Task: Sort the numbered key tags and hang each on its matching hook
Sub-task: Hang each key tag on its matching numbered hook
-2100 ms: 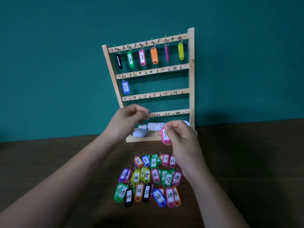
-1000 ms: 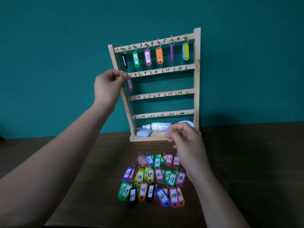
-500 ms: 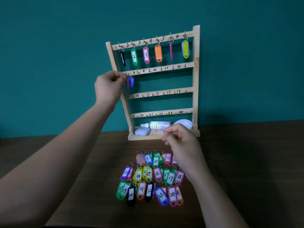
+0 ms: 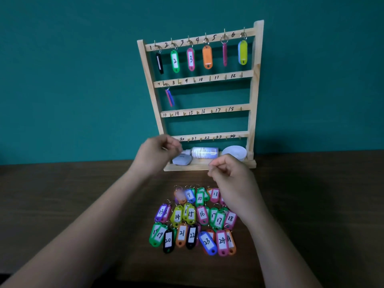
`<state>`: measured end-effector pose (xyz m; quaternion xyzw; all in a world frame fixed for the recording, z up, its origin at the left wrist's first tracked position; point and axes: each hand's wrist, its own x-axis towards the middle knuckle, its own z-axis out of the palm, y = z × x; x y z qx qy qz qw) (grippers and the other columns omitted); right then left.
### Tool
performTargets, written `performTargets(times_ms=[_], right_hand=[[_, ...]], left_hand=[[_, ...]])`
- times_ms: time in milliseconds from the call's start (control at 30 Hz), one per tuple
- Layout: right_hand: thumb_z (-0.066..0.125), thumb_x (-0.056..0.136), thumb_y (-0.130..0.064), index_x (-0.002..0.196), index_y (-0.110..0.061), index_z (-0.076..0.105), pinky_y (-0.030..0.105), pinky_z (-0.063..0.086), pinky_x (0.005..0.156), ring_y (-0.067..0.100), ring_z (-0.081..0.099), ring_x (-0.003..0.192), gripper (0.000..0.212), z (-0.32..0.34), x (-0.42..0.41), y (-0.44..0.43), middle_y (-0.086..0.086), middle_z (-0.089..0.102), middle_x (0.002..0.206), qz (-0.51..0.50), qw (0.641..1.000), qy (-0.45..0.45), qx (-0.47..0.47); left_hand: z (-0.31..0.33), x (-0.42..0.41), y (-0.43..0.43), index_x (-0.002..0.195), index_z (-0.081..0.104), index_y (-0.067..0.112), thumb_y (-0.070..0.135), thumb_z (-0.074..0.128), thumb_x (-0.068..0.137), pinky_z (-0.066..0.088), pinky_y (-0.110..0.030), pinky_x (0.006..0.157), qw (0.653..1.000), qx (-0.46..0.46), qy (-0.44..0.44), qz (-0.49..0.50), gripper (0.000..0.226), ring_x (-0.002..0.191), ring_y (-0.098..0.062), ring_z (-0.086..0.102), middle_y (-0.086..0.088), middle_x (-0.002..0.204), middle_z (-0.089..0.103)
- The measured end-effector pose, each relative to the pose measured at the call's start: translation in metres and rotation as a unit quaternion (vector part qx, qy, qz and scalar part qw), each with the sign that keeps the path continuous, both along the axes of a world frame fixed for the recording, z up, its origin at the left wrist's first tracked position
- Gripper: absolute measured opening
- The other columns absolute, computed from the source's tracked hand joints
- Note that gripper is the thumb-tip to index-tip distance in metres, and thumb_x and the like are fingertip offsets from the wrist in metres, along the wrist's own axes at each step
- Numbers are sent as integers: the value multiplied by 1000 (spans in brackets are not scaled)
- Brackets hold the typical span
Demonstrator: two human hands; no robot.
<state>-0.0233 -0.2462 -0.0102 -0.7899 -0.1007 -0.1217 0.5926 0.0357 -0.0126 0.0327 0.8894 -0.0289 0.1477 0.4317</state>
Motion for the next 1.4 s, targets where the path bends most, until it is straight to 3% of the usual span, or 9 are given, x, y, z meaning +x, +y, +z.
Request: performTargets(times_ms=[167, 367, 433, 767, 867, 1033, 1133, 1267, 1400], right_hand=[[68, 102, -24, 95, -33, 68, 6, 44, 69, -10, 63, 92, 11, -4, 0, 8, -26, 68, 93, -6, 998, -27, -65], [72, 100, -30, 102, -34, 67, 22, 54, 79, -4, 63, 91, 7, -10, -1, 19, -17, 68, 96, -4, 990, -31, -136], [72, 100, -31, 105, -35, 66, 21, 53, 80, -4, 61, 94, 8, -12, -2, 24, -18, 66, 99, 0, 987, -27, -157], [74, 99, -30, 106, -33, 67, 17, 49, 82, -6, 59, 99, 10, -21, -3, 35, -19, 64, 102, -5, 980, -32, -197], [74, 98, -35, 107, -34, 67, 12, 44, 80, -9, 56, 102, 12, -22, -4, 37, -21, 63, 104, -3, 978, -35, -206], [77, 92, -52, 118, -37, 67, 11, 42, 80, -14, 58, 104, 31, -19, -6, 40, -23, 68, 108, 29, 988, -1, -152], [76, 91, -58, 122, -39, 67, 13, 46, 83, -15, 61, 104, 37, -16, -10, 43, -23, 70, 108, 48, 992, 11, -116], [78, 92, -54, 118, -38, 70, 27, 57, 89, -6, 69, 101, 32, -10, -15, 45, -20, 76, 105, 73, 995, 23, -57], [81, 94, -40, 115, -31, 73, 28, 59, 78, 3, 78, 81, 24, -3, -19, 44, -15, 80, 95, 74, 997, 30, -5]], left_hand=[[-35, -18, 7, 93, 76, 32, 39, 83, 89, 48, -19, 79, 994, 76, 66, -45, 11, 86, 6, 68, 22, 91, 76], [-53, -31, 16, 94, 77, 34, 42, 84, 87, 45, -12, 77, 989, 111, 88, -40, 13, 89, 9, 66, 23, 90, 75], [-57, -35, 17, 94, 76, 34, 45, 82, 86, 46, -9, 77, 987, 130, 86, -43, 15, 90, 9, 65, 22, 92, 75], [-61, -34, 16, 83, 74, 29, 36, 79, 93, 42, -7, 69, 983, 165, 76, -36, 12, 87, 4, 63, 17, 87, 73], [-59, -36, 18, 83, 74, 30, 35, 79, 93, 43, -13, 71, 985, 156, 69, -37, 12, 86, 4, 64, 17, 84, 74], [-45, -43, 20, 82, 72, 31, 33, 81, 92, 49, -23, 74, 996, 82, -3, -45, 13, 82, -1, 67, 16, 82, 74], [-35, -49, 14, 87, 73, 28, 34, 80, 93, 56, -36, 80, 997, -6, -12, -80, 11, 81, -12, 71, 7, 85, 76], [-26, -58, 4, 93, 74, 23, 38, 79, 95, 57, -45, 81, 988, -101, -13, -120, 15, 81, -28, 74, -2, 85, 77], [-28, -65, -7, 94, 73, 17, 33, 83, 92, 57, -58, 82, 972, -195, -26, -125, 19, 79, -37, 72, -13, 85, 75]])
